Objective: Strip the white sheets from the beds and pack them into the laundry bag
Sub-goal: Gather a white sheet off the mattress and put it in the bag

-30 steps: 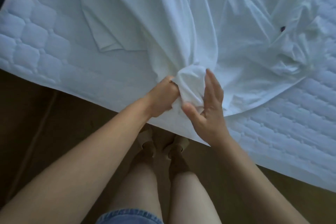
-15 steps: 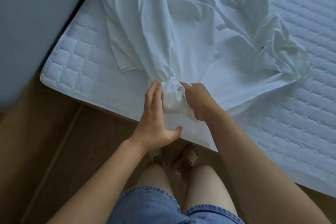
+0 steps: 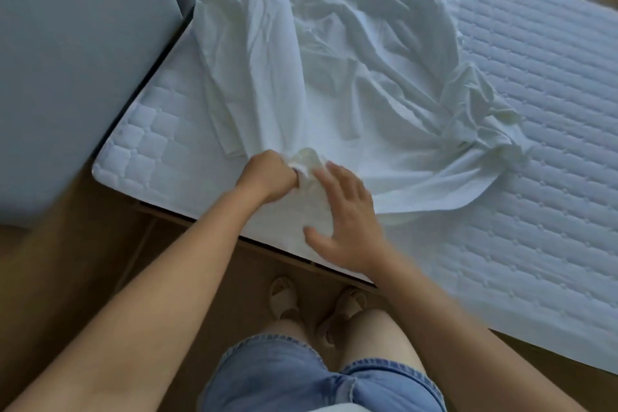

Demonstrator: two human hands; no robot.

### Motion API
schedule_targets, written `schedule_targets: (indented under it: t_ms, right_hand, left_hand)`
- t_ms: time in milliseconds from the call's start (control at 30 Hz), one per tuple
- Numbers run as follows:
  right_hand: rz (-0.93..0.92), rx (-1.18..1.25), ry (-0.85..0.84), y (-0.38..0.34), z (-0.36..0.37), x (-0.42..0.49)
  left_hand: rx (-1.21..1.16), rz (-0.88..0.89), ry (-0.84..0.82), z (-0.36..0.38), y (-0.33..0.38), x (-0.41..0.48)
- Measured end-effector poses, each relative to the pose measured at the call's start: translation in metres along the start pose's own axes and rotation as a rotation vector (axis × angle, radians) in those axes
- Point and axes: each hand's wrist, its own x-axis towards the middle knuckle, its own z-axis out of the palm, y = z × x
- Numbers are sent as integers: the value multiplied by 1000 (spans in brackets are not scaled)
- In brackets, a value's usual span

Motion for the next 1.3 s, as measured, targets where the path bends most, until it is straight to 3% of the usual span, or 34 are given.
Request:
schedule_targets:
  t_ms: [33,100,167,233,300,333,367,433,467,533,600,667,733,800,867,933,1000,1133,1167,1233,1300]
  right_hand:
    - [-60,-137,-84,6,2,-1]
    - [-3,-211,-208,14,9,7]
    - [-19,-144,-61,14,15,22]
    - [-80,-86,41,16,17,38]
    - [18,30,-106,14,11,47]
    - [124,93,-204,14,8,51]
    - [254,156,-291,16,4,56]
    - [465,310,-374,18,-8,65]
    - [531,347,-413,16,-15,68]
    - [582,340,-540,13,-26,74]
    - [635,339,-678,7,-39,74]
    - [735,459,-744,8,-53,68]
    - [789,558,-699,13,-59,56]
    - [703,432,-549,16,-55,37]
    - [472,157,-375,17,-47,12]
    - [199,-131,-423,15,-37,-11]
    - [79,-280,-431,23,-22,-25]
    - [-78,-252,59,40,-15,-5]
    - [-99,-236,59,40,-21,4]
    - [-31,-155,-102,35,-33,17]
    - [126,-48,-251,37,-36,23]
  left_hand:
    - [-121,-70,-62,-8,2,-1]
    - [-349,-173,-304,-19,10,-11]
    - [-522,-194,-529,-20,13,-24]
    - [-699,-196,-606,-20,7,-34]
    - [-880,-191,-540,-23,1,-42]
    - [-854,-151,-443,-24,-2,-47]
    - [-679,-79,-286,-22,-6,-52]
    - [35,133,11,-15,-9,-66]
    - [328,280,82,-7,-10,-71]
    - [658,513,107,15,-20,-70]
    - [723,619,193,29,-30,-51]
    - [599,750,280,36,-30,-29]
    - [410,870,208,38,-23,-16]
    - [353,787,78,34,-15,-11]
    - [319,535,-17,31,-15,-4]
    - [71,291,-97,25,-20,-1]
    - [-190,170,-194,20,-13,-2]
    - [-502,23,-514,-3,12,-17]
    - [-564,-18,-553,-8,10,-17]
    - [-646,-66,-593,-13,5,-19]
    - [-603,-76,-484,-11,0,-24]
